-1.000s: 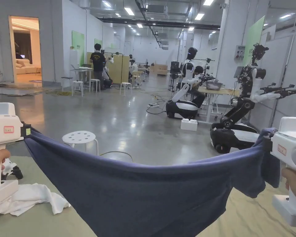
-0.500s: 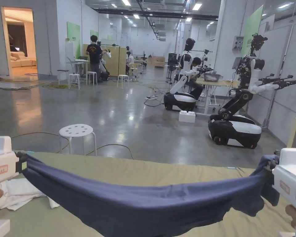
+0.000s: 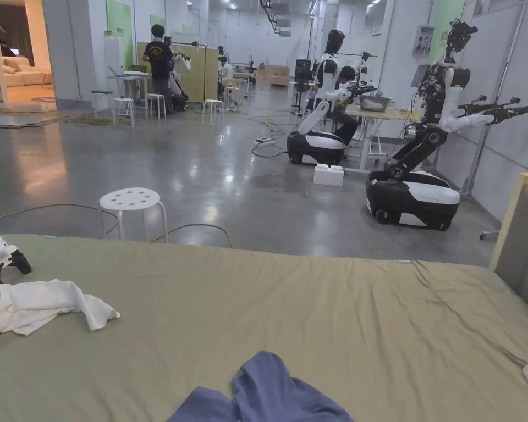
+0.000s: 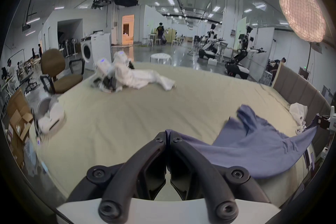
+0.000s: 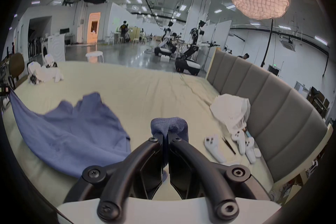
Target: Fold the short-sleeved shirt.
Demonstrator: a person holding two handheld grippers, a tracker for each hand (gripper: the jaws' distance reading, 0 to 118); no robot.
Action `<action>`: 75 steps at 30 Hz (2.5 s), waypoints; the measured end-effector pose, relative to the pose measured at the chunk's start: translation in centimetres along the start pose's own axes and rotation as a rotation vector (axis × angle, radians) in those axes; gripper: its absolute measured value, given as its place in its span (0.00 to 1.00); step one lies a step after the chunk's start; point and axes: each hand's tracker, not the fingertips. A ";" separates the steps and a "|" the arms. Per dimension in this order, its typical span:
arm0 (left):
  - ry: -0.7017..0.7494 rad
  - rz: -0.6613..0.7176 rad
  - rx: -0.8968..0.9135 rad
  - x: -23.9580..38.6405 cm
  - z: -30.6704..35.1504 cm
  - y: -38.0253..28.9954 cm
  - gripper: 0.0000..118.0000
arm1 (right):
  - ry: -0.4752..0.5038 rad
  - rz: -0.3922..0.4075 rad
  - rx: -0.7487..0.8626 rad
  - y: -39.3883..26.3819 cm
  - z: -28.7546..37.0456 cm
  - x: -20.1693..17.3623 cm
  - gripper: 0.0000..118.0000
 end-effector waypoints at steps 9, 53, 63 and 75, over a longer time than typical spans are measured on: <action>0.041 0.013 -0.129 -1.8 0.3 -7.2 0.00 | 0.007 -0.054 -0.124 -6.7 -0.6 -1.9 0.03; 0.040 -0.130 0.013 3.3 0.0 -1.9 0.00 | 0.143 -0.137 0.423 6.6 3.0 -17.2 0.00; 0.048 0.132 -0.406 -4.3 -6.2 -6.2 0.59 | 0.168 -0.127 0.282 4.0 0.1 -18.4 0.00; 0.194 0.068 -0.484 -1.4 -7.7 -7.5 0.35 | 0.174 -0.099 0.152 3.1 -4.5 -18.4 0.01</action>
